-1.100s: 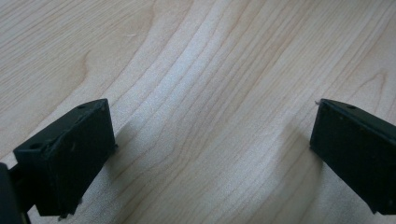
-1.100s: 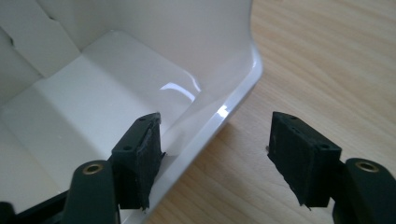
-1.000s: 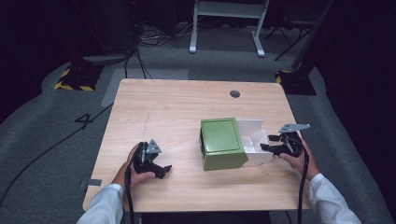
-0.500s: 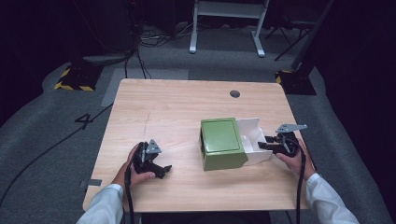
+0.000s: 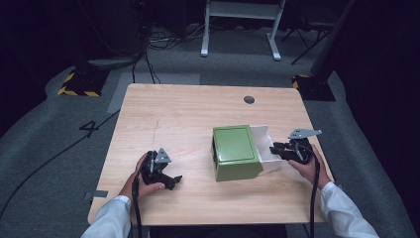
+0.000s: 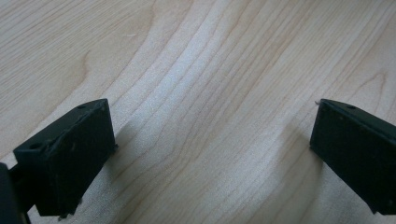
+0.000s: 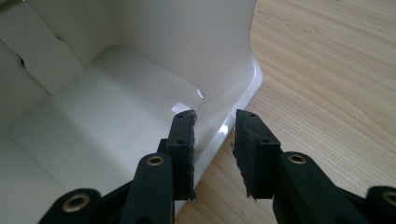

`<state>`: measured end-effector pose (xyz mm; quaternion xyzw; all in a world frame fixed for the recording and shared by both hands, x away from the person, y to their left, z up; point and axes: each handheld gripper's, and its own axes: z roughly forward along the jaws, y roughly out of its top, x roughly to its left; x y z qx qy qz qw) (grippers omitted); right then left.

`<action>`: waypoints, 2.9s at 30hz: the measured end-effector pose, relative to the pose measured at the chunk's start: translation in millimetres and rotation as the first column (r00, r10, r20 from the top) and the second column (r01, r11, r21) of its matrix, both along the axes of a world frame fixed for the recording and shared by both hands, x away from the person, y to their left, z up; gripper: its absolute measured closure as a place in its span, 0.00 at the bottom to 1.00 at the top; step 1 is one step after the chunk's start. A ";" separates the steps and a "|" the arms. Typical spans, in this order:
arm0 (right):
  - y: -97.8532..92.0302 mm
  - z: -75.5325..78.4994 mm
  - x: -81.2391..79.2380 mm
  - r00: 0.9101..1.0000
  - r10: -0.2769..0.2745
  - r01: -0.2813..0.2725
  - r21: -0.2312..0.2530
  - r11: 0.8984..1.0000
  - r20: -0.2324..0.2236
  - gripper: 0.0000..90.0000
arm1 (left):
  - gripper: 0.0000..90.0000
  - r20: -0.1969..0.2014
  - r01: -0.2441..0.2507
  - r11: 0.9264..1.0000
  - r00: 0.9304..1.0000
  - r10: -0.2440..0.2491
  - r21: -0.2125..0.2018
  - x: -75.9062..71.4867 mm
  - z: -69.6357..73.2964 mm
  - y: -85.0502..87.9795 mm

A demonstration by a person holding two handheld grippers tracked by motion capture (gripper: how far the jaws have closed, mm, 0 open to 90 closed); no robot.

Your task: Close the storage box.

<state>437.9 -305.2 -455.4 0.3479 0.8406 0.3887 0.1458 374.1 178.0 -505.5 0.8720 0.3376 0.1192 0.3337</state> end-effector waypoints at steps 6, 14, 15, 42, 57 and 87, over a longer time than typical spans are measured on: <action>7.9 0.8 0.9 1.000 0.006 -0.006 -0.001 1.000 0.005 0.76 | 0.00 0.001 0.002 1.000 1.000 -0.002 -0.001 0.2 -0.1 -0.2; 20.1 1.5 2.5 1.000 0.008 -0.008 -0.022 1.000 0.017 0.77 | 0.00 0.002 0.001 1.000 1.000 -0.001 0.000 0.3 -0.1 -0.5; 21.2 2.1 3.3 1.000 0.009 -0.008 -0.018 1.000 0.016 0.77 | 0.00 0.002 0.001 1.000 1.000 -0.001 0.001 0.2 0.0 -0.6; 21.9 -7.1 8.8 0.995 0.013 -0.016 -0.023 1.000 -0.100 0.65 | 0.00 0.001 0.001 1.000 1.000 -0.001 0.002 0.1 0.1 -0.7; 40.1 0.0 4.3 0.998 0.023 -0.023 -0.003 1.000 -0.056 0.71 | 0.00 0.001 0.003 1.000 1.000 -0.003 -0.001 0.5 -0.1 -1.9; 77.5 3.7 -0.5 0.988 0.149 -0.151 -0.022 0.988 -0.047 0.63 | 0.00 0.000 0.033 0.999 0.999 -0.033 0.001 3.2 0.2 -15.6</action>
